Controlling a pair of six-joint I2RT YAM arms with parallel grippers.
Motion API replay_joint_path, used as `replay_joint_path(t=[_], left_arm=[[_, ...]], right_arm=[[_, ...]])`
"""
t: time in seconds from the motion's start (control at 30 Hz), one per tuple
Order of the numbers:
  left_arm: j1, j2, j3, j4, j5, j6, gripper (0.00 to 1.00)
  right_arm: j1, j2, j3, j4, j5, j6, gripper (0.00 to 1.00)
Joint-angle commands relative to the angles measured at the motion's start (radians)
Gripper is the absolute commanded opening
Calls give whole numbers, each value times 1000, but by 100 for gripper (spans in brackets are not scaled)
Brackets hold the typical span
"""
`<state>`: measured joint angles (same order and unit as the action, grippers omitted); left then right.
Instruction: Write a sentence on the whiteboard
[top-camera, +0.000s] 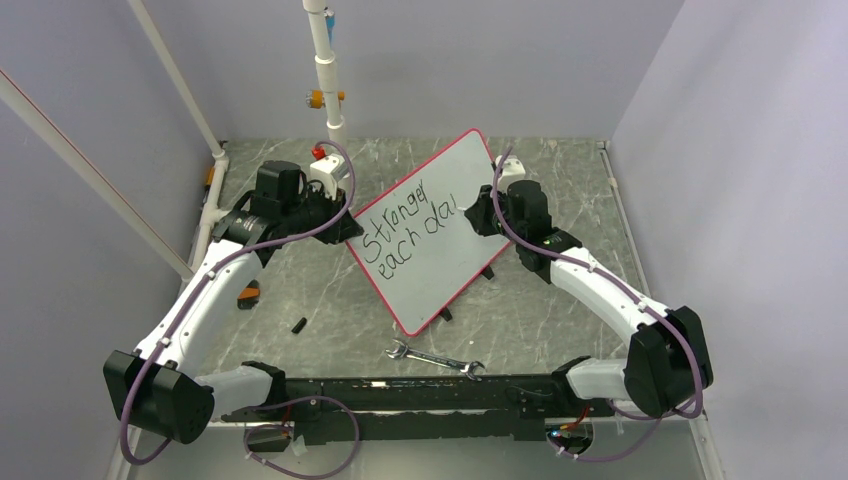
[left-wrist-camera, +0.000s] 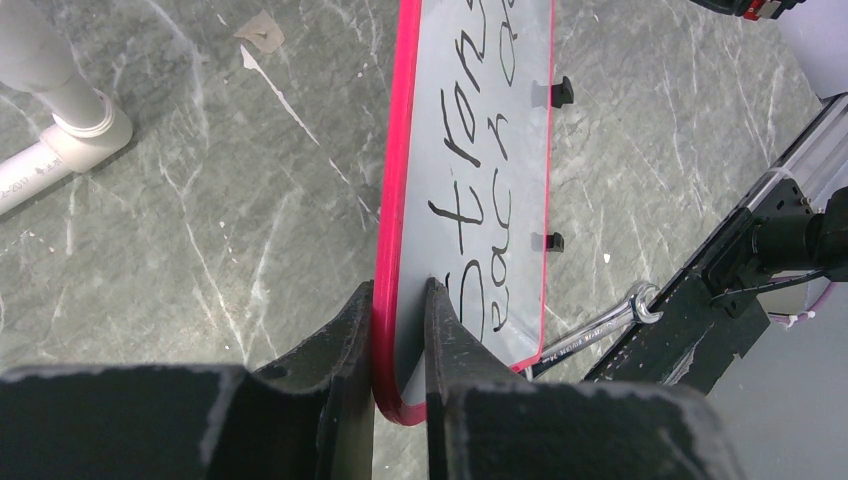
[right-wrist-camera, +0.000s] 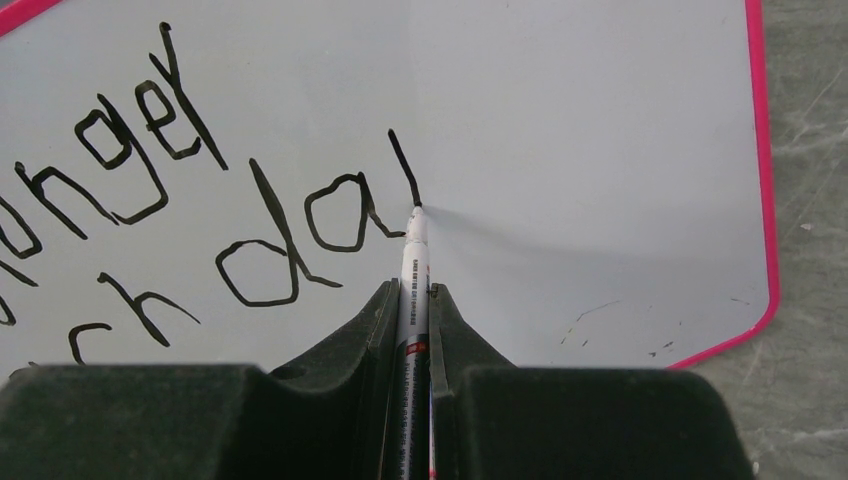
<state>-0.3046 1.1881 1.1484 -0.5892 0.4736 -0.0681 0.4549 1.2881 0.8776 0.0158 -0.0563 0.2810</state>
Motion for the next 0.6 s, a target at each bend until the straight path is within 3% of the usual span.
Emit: replay_joint_path(t=[0.0,0.57], left_arm=[[7,-13,7,35,-142,114,0],[7,-13,7,33,-141,114,0]], right_arm=[[1,-16,12,8,30,4,0],[1,40,96,6,54,10,0]])
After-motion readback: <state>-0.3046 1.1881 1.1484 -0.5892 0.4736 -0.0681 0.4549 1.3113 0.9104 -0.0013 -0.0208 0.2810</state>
